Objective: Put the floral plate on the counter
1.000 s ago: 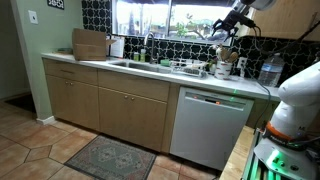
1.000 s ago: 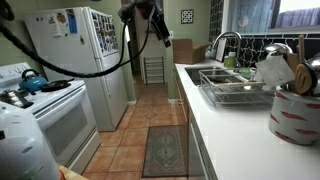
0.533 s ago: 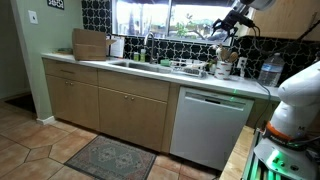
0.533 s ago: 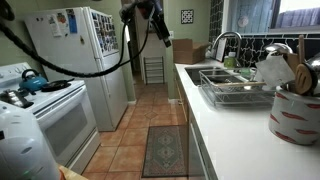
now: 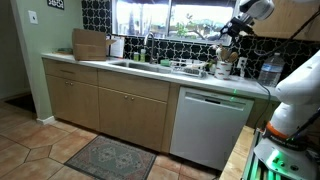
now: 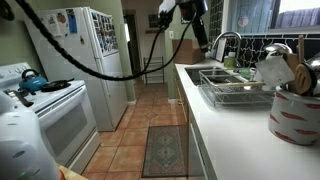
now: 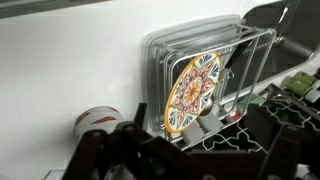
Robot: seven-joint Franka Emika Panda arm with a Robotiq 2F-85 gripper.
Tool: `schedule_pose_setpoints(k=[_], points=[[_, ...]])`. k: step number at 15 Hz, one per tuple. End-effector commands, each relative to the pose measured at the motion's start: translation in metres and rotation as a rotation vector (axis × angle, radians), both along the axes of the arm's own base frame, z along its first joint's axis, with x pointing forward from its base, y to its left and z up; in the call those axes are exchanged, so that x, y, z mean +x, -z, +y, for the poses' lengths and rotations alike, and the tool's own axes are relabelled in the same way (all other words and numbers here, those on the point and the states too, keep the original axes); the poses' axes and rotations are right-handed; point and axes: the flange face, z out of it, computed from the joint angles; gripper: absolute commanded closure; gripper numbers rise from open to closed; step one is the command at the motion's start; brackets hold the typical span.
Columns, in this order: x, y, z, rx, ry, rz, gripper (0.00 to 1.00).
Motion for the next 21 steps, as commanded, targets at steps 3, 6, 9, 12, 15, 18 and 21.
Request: schedule_pose_setpoints(k=[3,6,9,12,15,18,21], points=[[0.039,0.034,-0.065,0.017,0.217,-0.061,0.00],[0.069,0.053,-0.081,-0.030,0.281,-0.085,0.00],[0.094,0.071,-0.095,-0.037,0.316,-0.097,0.00],[0.113,0.091,-0.106,-0.014,0.322,-0.088,0.00],[0.131,0.113,-0.112,0.000,0.328,-0.065,0.00],[0.144,0.135,-0.119,-0.018,0.351,-0.040,0.00],[0.156,0.155,-0.123,-0.020,0.376,-0.019,0.00]])
